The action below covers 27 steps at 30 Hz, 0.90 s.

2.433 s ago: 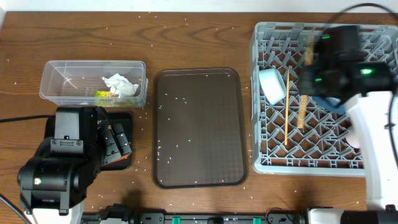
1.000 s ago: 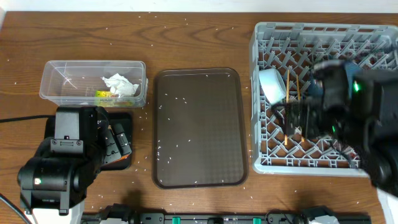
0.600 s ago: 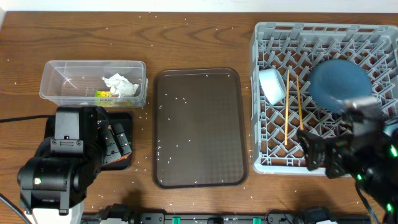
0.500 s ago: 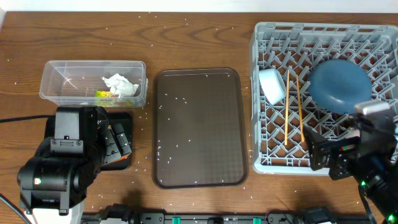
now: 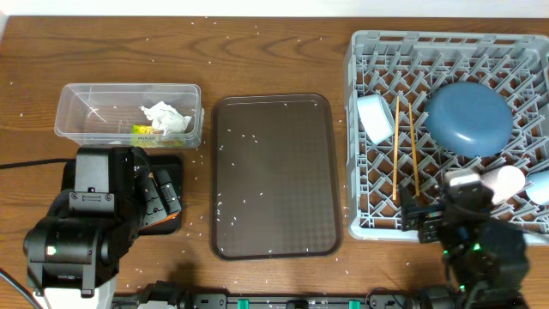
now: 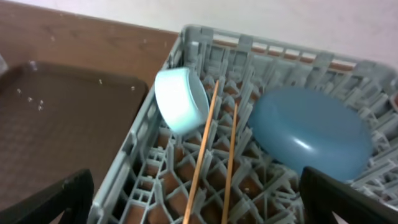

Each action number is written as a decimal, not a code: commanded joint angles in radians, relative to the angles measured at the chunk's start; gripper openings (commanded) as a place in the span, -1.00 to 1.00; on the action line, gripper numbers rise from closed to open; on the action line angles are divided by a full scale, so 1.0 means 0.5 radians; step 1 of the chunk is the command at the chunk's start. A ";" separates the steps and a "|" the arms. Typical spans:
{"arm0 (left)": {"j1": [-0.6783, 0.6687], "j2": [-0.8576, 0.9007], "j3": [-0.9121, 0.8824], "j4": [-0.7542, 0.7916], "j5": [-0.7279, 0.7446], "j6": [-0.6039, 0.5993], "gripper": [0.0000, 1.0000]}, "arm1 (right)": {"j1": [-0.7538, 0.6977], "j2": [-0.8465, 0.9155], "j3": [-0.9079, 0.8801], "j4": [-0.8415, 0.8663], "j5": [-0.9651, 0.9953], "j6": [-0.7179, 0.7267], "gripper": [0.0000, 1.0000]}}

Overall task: Sort waste into correct bins and load items into the dishwasher rack
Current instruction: 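Release the chopsticks and retract the right gripper to the rack's front edge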

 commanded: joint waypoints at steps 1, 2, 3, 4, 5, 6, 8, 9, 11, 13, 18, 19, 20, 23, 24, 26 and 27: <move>0.008 -0.001 0.024 -0.006 -0.031 -0.019 0.96 | -0.028 -0.181 -0.240 0.108 0.021 -0.028 0.99; 0.008 -0.001 0.024 -0.006 -0.031 -0.019 0.96 | -0.035 -0.243 -0.327 0.154 0.020 -0.028 0.99; 0.008 -0.001 0.024 -0.006 -0.031 -0.019 0.96 | -0.040 -0.281 -0.381 0.182 0.020 -0.028 0.98; 0.008 -0.001 0.024 -0.006 -0.031 -0.019 0.96 | -0.047 -0.333 -0.452 0.227 0.020 -0.028 0.98; 0.008 -0.001 0.024 -0.006 -0.031 -0.019 0.96 | -0.053 -0.377 -0.513 0.272 0.020 -0.028 0.98; 0.008 -0.001 0.024 -0.006 -0.031 -0.019 0.96 | -0.060 -0.425 -0.583 0.337 0.019 -0.027 0.98; 0.008 -0.001 0.024 -0.006 -0.031 -0.019 0.96 | -0.076 -0.504 -0.706 0.460 0.019 -0.027 0.99; 0.008 -0.001 0.024 -0.006 -0.031 -0.019 0.95 | -0.082 -0.542 -0.765 0.517 0.019 -0.027 0.98; 0.008 -0.001 0.024 -0.006 -0.031 -0.019 0.96 | -0.089 -0.610 -0.860 0.605 0.019 -0.027 0.98; 0.008 -0.001 0.024 -0.006 -0.031 -0.019 0.96 | -0.089 -0.623 -0.934 0.688 0.019 -0.027 0.98; 0.008 -0.001 0.024 -0.006 -0.031 -0.019 0.96 | -0.089 -0.623 -1.004 0.826 0.021 -0.029 0.98; 0.008 -0.001 0.024 -0.006 -0.031 -0.019 0.96 | -0.089 -0.623 -1.006 0.832 0.020 -0.028 0.99; 0.008 -0.001 0.024 -0.006 -0.031 -0.019 0.96 | -0.089 -0.623 -1.006 0.832 0.020 -0.028 0.99; 0.008 -0.001 0.024 -0.006 -0.031 -0.019 0.96 | -0.089 -0.623 -1.006 0.832 0.020 -0.028 0.98; 0.008 -0.001 0.024 -0.006 -0.031 -0.019 0.96 | -0.089 -0.623 -1.006 0.831 0.020 -0.028 0.98; 0.008 -0.001 0.024 -0.006 -0.031 -0.019 0.96 | -0.089 -0.623 -1.006 0.831 0.020 -0.028 0.98; 0.008 -0.001 0.024 -0.006 -0.031 -0.019 0.95 | -0.089 -0.623 -1.006 0.831 0.020 -0.028 0.98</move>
